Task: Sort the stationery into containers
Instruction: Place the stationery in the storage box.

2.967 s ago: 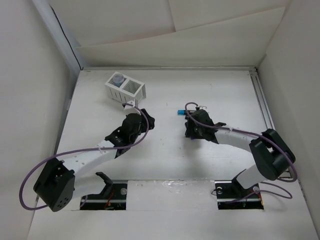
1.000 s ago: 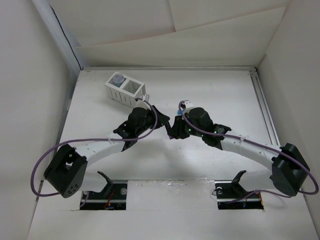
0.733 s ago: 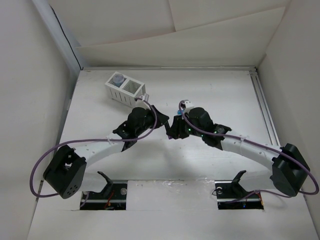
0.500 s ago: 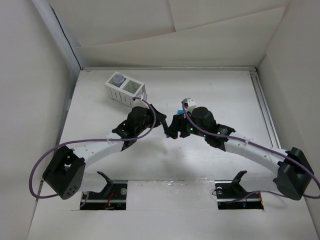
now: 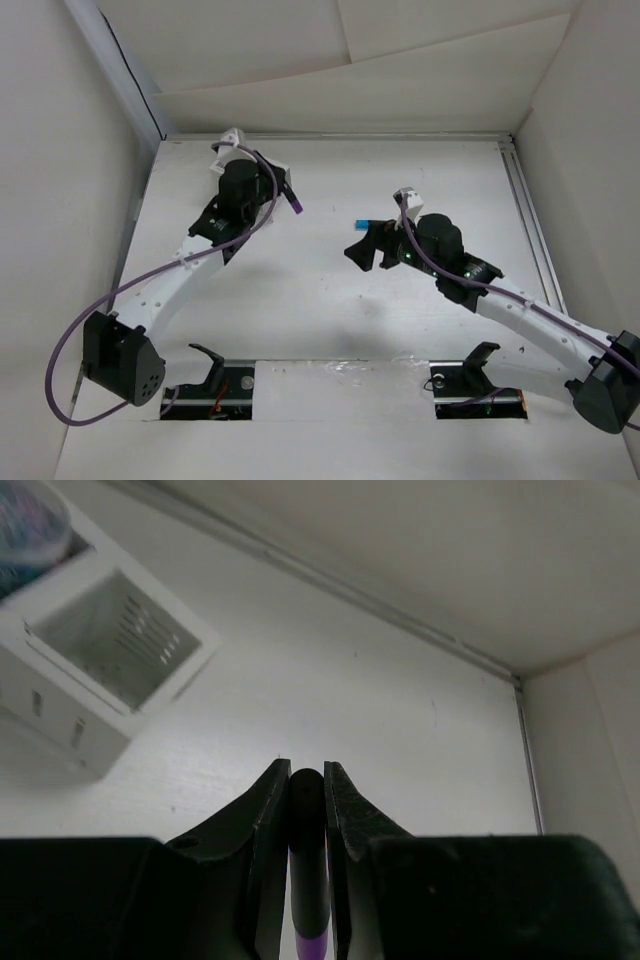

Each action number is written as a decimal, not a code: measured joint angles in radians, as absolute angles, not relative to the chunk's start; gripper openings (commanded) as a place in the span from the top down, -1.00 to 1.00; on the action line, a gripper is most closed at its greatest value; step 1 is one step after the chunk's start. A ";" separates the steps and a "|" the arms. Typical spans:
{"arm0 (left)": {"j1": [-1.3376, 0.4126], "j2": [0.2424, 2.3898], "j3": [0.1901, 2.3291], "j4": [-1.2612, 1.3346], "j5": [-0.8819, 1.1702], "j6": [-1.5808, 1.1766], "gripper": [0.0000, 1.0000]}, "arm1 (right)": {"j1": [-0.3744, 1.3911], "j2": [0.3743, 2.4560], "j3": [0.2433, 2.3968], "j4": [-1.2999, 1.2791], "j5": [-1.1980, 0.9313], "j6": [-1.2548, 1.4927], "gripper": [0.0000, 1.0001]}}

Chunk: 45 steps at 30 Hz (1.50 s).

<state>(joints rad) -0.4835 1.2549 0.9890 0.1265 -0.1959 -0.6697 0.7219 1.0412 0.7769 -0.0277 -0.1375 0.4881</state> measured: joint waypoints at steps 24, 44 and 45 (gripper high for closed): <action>-0.274 1.753 1.520 -0.133 -0.488 -0.494 1.00 | 0.706 1.028 0.664 -0.014 -0.063 0.494 -0.93; -0.286 1.886 1.584 -0.018 -0.538 -0.391 0.68 | 0.696 1.063 0.664 -0.014 -0.025 0.494 -0.93; -0.289 1.886 1.582 -0.014 -0.538 -0.389 0.61 | 0.695 1.065 0.664 -0.014 -0.020 0.494 -0.93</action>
